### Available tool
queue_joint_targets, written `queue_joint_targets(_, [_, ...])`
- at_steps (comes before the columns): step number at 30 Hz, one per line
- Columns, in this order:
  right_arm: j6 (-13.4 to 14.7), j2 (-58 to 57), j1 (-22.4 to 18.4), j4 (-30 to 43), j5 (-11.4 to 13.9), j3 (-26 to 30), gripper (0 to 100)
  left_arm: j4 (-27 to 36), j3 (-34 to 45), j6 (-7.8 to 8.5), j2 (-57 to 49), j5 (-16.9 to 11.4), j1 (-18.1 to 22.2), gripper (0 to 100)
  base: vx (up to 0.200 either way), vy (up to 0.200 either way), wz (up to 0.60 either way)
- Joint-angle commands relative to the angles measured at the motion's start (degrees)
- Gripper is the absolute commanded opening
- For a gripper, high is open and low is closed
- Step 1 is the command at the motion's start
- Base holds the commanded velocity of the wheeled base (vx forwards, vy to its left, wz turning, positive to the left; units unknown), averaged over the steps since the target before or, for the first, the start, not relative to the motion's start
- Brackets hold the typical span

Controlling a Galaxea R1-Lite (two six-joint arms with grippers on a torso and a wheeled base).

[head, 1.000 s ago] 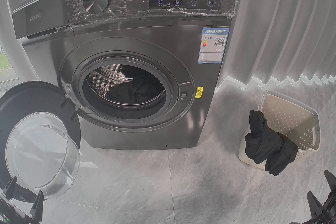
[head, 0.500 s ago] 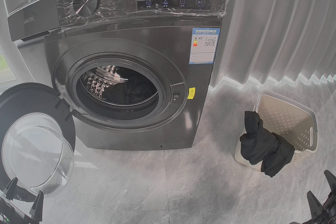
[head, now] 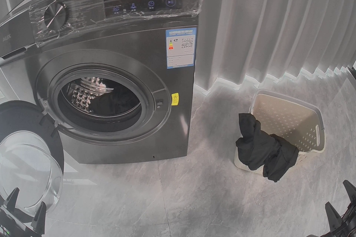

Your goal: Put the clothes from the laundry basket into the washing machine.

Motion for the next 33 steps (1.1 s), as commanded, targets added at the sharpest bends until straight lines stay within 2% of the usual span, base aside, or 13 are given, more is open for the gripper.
queue_joint_targets(1, [-0.03,-0.15,0.02,-0.01,0.01,1.01,100,0.01,1.01,-0.37,0.22,0.08,0.01,100,0.0,0.0,-0.6])
queue_joint_targets(9, [-0.03,-0.15,0.02,-0.01,0.01,1.01,100,0.01,1.01,-0.54,0.22,0.08,0.01,100,0.0,0.0,-0.6])
queue_joint_targets(19, [-0.03,-0.15,0.02,-0.01,0.01,1.01,100,0.01,1.01,-0.37,0.22,0.43,0.01,100,0.0,0.0,0.0])
queue_joint_targets(28, [-0.03,-0.15,0.02,-0.01,0.01,1.01,100,0.01,1.01,-0.28,0.22,-0.01,0.01,100,0.0,-0.2,0.0])
queue_joint_targets(33, [-0.03,-0.15,0.02,0.08,0.01,1.01,100,0.01,1.01,-0.54,0.22,-0.1,0.01,100,0.0,0.0,0.0])
